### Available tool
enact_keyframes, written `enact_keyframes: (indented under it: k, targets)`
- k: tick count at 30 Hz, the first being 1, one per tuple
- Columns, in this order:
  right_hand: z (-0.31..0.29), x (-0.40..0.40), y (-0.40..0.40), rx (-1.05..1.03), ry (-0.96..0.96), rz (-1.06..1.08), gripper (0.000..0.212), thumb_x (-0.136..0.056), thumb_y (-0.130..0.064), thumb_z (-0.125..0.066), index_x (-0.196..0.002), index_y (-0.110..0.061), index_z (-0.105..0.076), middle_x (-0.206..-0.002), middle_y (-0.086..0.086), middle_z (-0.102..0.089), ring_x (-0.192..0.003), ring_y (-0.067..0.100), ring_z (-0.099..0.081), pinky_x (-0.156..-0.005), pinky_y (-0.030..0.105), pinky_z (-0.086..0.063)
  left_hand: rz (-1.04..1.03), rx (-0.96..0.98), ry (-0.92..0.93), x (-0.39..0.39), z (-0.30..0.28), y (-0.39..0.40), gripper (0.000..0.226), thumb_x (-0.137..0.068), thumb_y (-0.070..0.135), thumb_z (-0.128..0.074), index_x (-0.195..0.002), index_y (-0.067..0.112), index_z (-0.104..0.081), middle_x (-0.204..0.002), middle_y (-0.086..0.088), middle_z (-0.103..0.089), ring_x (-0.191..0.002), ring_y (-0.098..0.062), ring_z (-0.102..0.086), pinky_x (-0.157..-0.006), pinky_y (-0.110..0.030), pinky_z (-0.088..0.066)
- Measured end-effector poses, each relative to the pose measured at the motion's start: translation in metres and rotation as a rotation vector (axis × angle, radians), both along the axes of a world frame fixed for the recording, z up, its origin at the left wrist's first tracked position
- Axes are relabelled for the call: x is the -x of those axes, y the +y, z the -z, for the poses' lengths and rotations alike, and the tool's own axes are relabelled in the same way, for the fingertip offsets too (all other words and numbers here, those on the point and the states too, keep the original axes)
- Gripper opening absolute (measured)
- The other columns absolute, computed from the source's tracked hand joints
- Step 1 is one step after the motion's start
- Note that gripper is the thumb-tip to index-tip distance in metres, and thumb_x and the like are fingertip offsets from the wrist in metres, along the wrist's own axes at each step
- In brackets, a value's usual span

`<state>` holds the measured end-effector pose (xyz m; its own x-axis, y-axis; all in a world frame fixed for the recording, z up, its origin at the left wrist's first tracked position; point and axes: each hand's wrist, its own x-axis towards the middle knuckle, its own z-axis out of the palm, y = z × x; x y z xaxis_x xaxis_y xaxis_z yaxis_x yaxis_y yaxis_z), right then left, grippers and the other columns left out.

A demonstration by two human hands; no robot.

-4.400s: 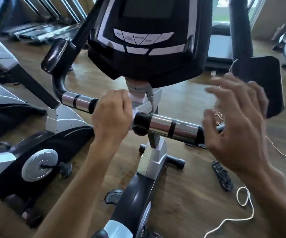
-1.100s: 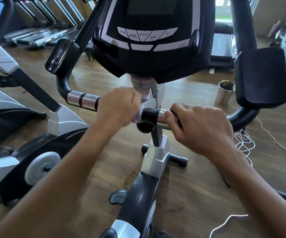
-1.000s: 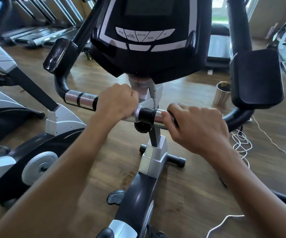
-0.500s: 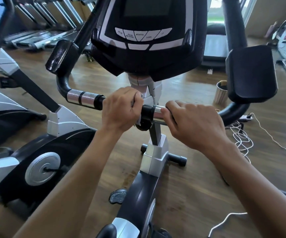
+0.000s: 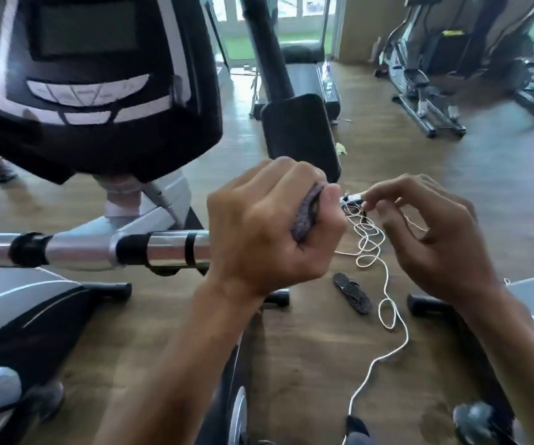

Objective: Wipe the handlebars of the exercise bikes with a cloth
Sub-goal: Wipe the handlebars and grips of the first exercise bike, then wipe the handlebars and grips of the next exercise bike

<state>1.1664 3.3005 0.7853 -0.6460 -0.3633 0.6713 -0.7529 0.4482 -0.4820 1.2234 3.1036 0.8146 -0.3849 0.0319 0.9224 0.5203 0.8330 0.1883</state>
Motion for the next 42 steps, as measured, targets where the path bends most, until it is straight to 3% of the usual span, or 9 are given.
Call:
enact_keyframes:
  k: [3,7,12,19,22,24,29,34,42]
  targets:
    - [-0.003,0.027,0.037,-0.069,-0.161,0.089,0.022,-0.092,-0.035,-0.049,-0.097,-0.026,-0.068,-0.088,-0.011,-0.07,-0.081,0.009,-0.061,-0.082,0.024,-0.048,0.144,0.04,-0.022,0.023,0.002,0.052,0.04,-0.098,0.026,-0.048,-0.071,0.005,-0.069,-0.069,-0.004,-0.066,-0.061,-0.025,-0.062,-0.056,-0.042,-0.049]
    - [0.003,0.076,0.076,-0.201,-0.319,0.181,0.018,-0.089,-0.04,-0.05,-0.096,-0.035,-0.066,-0.085,-0.02,-0.067,-0.085,0.002,-0.061,-0.084,0.036,-0.05,0.072,0.09,-0.244,0.078,0.02,0.095,0.03,-0.093,0.033,-0.053,-0.075,0.013,-0.067,-0.069,0.001,-0.065,-0.063,-0.023,-0.062,-0.051,-0.036,-0.047]
    - [0.016,0.143,0.11,-0.315,-0.385,0.168,0.023,-0.089,-0.046,-0.049,-0.102,-0.036,-0.064,-0.091,-0.017,-0.069,-0.086,0.005,-0.065,-0.08,0.043,-0.056,-0.144,0.091,-0.482,0.162,0.036,0.117,0.032,-0.09,0.041,-0.052,-0.069,0.017,-0.056,-0.063,0.001,-0.06,-0.056,-0.026,-0.055,-0.051,-0.027,-0.029]
    - [0.019,0.24,0.134,-0.371,-0.45,0.128,0.038,-0.085,-0.058,-0.04,-0.103,-0.035,-0.064,-0.09,-0.014,-0.07,-0.084,0.01,-0.066,-0.076,0.044,-0.056,-0.289,-0.039,-0.617,0.268,0.051,0.132,0.035,-0.093,0.041,-0.052,-0.07,0.015,-0.057,-0.056,0.007,-0.044,-0.057,-0.022,-0.041,-0.057,-0.031,-0.03]
    - [0.019,0.288,0.13,-0.429,-0.463,0.111,0.026,-0.091,-0.051,-0.049,-0.101,-0.033,-0.066,-0.086,-0.013,-0.07,-0.082,0.014,-0.066,-0.076,0.042,-0.056,-0.322,-0.072,-0.663,0.311,0.055,0.132,0.038,-0.094,0.041,-0.053,-0.069,0.012,-0.055,-0.054,0.003,-0.046,-0.057,-0.025,-0.046,-0.057,-0.033,-0.036]
    - [0.023,0.324,0.12,-0.457,-0.474,0.112,0.017,-0.096,-0.041,-0.055,-0.101,-0.029,-0.067,-0.086,-0.01,-0.071,-0.084,0.018,-0.067,-0.077,0.04,-0.056,-0.323,-0.106,-0.699,0.341,0.059,0.126,0.039,-0.093,0.041,-0.054,-0.07,0.01,-0.056,-0.054,-0.001,-0.05,-0.058,-0.026,-0.05,-0.056,-0.033,-0.039]
    - [0.034,0.415,0.079,-0.45,-0.445,0.064,0.017,-0.096,-0.042,-0.055,-0.1,-0.03,-0.065,-0.089,-0.009,-0.071,-0.087,0.02,-0.068,-0.077,0.039,-0.055,-0.331,-0.133,-0.739,0.428,0.073,0.094,0.043,-0.089,0.046,-0.045,-0.066,0.009,-0.051,-0.053,-0.002,-0.051,-0.057,-0.028,-0.054,-0.055,-0.035,-0.045]
    - [0.039,0.514,0.027,-0.389,-0.456,0.008,0.016,-0.093,-0.045,-0.055,-0.098,-0.034,-0.065,-0.082,-0.013,-0.068,-0.082,0.019,-0.066,-0.078,0.042,-0.056,-0.423,-0.14,-0.767,0.513,0.085,0.031,0.042,-0.089,0.044,-0.048,-0.061,0.012,-0.048,-0.049,0.002,-0.045,-0.052,-0.02,-0.048,-0.052,-0.03,-0.03]
    - [0.032,0.675,-0.072,-0.397,-0.472,-0.146,0.011,-0.094,-0.042,-0.058,-0.096,-0.035,-0.065,-0.078,-0.019,-0.065,-0.076,0.009,-0.065,-0.078,0.042,-0.057,-0.476,-0.222,-0.768,0.648,0.062,-0.07,0.043,-0.093,0.039,-0.047,-0.058,0.014,-0.051,-0.048,0.002,-0.053,-0.047,-0.016,-0.055,-0.05,-0.032,-0.046]
